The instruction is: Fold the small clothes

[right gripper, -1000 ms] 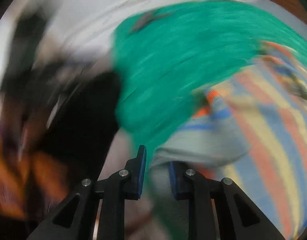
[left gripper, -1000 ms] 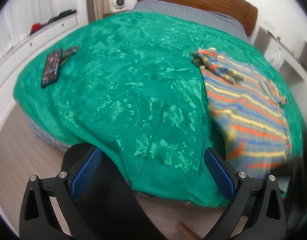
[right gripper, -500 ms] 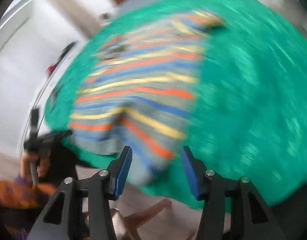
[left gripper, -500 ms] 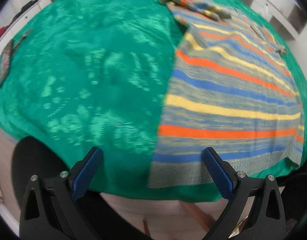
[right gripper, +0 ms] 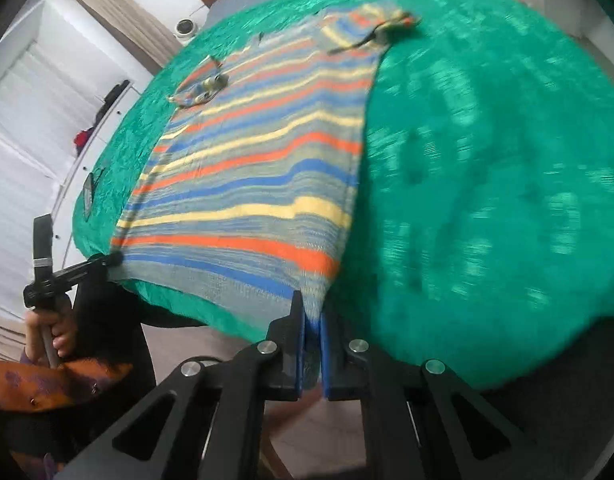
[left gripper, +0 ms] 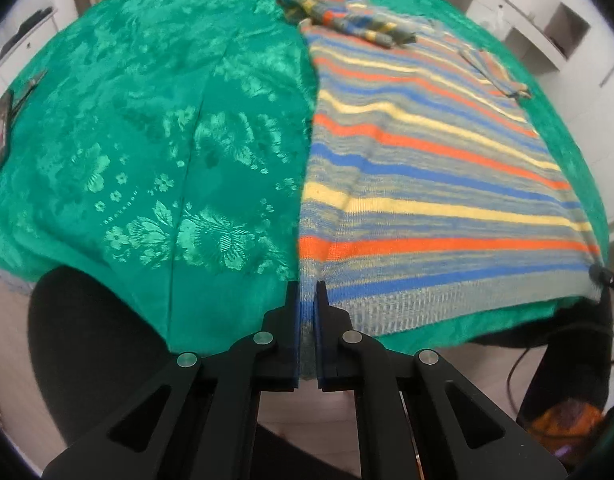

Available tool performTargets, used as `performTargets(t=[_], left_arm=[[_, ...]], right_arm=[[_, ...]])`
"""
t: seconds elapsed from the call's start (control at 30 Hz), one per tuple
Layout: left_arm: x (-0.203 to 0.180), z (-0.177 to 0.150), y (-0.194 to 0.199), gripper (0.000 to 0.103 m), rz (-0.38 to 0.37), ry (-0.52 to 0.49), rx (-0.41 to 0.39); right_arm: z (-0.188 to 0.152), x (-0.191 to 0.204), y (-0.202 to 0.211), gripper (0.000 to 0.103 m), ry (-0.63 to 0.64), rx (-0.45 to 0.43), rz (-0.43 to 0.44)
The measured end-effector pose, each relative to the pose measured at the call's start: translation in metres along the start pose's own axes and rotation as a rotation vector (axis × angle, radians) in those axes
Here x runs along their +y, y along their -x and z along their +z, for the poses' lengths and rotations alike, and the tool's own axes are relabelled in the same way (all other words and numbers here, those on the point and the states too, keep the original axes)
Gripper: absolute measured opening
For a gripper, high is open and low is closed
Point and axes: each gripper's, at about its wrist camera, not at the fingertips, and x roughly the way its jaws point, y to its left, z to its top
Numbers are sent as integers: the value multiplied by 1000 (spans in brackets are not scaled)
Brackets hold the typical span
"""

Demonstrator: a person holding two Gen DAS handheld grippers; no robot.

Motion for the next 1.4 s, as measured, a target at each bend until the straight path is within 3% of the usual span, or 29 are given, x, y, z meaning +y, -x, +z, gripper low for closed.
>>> performTargets(t=[0.1, 0.27, 0.37, 0.43, 0.47, 0.5, 0.53, 0.57, 0.67, 0.73, 0.83, 0.9, 0.93, 0.97, 1.0, 1.1, 1.17, 1.3, 1.4], left_arm=[[-8, -3, -5, 3, 50, -50, 26], [-12, -5, -38, 3, 137, -61, 114], [-15, -1, -42, 6, 168, -63, 118], [-14, 0, -41, 14, 180, -57, 117], [-13, 0, -39, 19, 182, -55, 117], [-15, 1, -38, 38, 191, -54, 117], [-19, 2, -37, 53, 203, -55, 113], [-17, 0, -29, 56, 215, -60, 100], [-8, -1, 9, 57, 256, -65, 15], [-2, 5, 32, 74, 268, -35, -66], [3, 25, 52, 85, 247, 28, -218], [3, 41, 45, 86, 219, 71, -318], [2, 44, 40, 86, 216, 84, -345], [1, 51, 34, 86, 225, 100, -375], [0, 53, 28, 86, 250, 117, -395], [6, 45, 13, 86, 321, 129, -431], [13, 38, 8, 86, 356, 129, -391], [23, 41, -3, 86, 316, 175, -364], [16, 38, -14, 86, 333, 147, -331]], right_arm=[[-5, -3, 6, 6, 15, 31, -70], [4, 1, -60, 6, 3, 118, -175], [9, -1, -75, 6, -33, 133, -173], [11, 0, -73, 6, -27, 130, -168], [12, 1, -70, 13, -21, 134, -172], [11, 0, -66, 17, -17, 142, -174], [9, -1, -62, 30, -11, 156, -184], [10, -2, -58, 44, -2, 171, -206], [13, -14, -24, 45, 51, 157, -336], [30, -21, 2, 46, 99, 113, -452], [84, -17, 36, 49, 173, -10, -536], [118, 1, 40, 53, 245, -86, -529], [135, 13, 39, 62, 296, -127, -517], [155, 26, 33, 69, 360, -169, -493], [170, 35, 25, 69, 400, -189, -465], [216, 62, -17, 69, 505, -177, -371], [237, 72, -48, 68, 551, -152, -358], [267, 70, -115, 66, 552, -79, -361], [281, 52, -156, 45, 503, -36, -395]])
